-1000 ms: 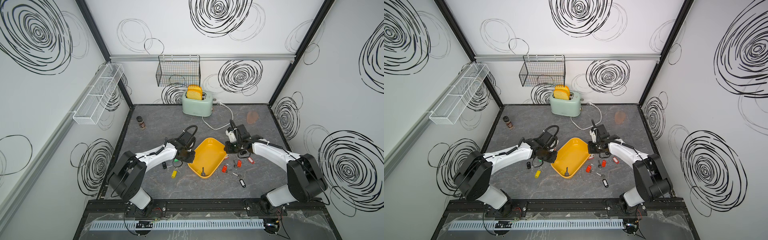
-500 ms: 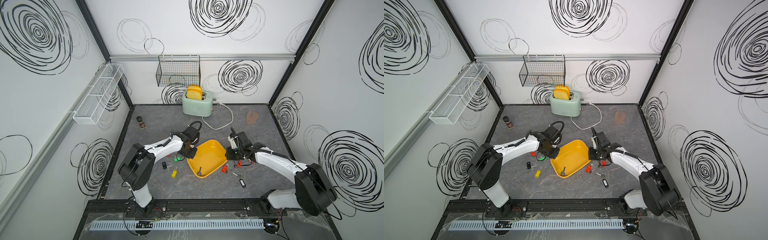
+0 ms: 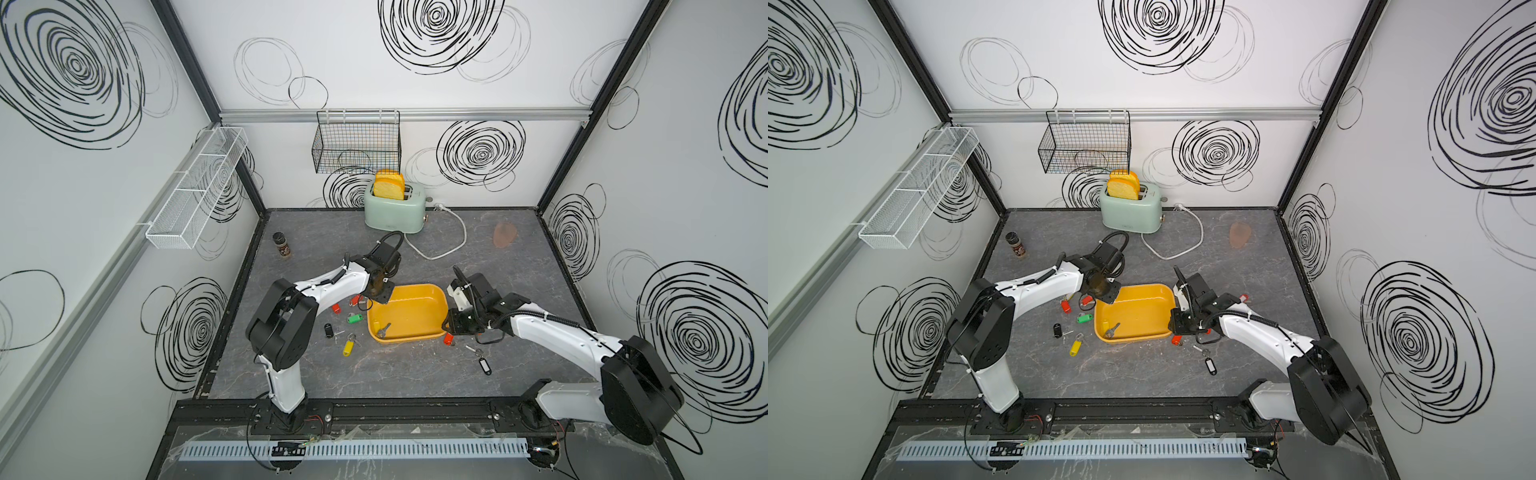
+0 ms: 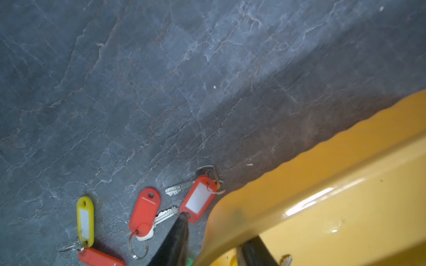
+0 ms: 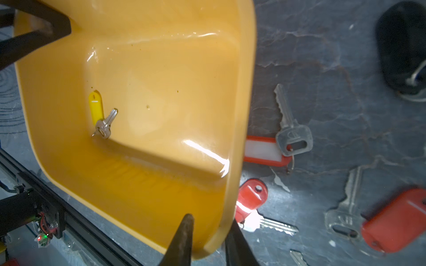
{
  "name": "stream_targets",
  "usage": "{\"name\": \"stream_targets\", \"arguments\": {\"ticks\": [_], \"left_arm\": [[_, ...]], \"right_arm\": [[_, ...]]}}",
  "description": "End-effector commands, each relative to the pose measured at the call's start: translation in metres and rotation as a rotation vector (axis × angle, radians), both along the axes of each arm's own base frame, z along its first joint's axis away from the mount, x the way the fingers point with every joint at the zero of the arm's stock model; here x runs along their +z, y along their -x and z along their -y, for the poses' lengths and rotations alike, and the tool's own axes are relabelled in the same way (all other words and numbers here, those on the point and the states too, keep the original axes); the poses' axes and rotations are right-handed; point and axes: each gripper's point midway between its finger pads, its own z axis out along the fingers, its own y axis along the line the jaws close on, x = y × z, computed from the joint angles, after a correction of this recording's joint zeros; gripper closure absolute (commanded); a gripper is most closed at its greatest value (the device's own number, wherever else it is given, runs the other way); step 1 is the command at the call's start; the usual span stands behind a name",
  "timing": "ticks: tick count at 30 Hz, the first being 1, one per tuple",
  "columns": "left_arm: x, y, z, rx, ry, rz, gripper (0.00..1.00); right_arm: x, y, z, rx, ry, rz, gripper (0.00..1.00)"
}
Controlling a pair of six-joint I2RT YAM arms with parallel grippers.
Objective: Take the keys out of the storage box
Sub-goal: Adjust the storage box at the center of the board.
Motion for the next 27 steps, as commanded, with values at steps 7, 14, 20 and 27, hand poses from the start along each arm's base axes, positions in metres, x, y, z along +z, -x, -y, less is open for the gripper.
{"name": "stream_targets", "arguments": {"ticks": [7,14,20,27], "left_arm": [[0.017,-0.034,0.031,0.013,0.076,0.118,0.57],[0.035,-0.036,0.023,0.038,0.097,0.135,0.42],[0.052,-0.035,0.013,0.064,0.118,0.148,0.38],[0.078,-0.015,-0.007,0.121,0.167,0.177,0.36]], "right_arm": [[0.008,0.025,0.001,0.087,0.013,-0.025,0.64],[0.018,0.016,0.005,0.085,0.044,0.001,0.58],[0.021,0.012,0.016,0.073,0.095,0.017,0.55],[0.075,-0.018,0.0,0.106,0.039,0.192,0.55]]}}
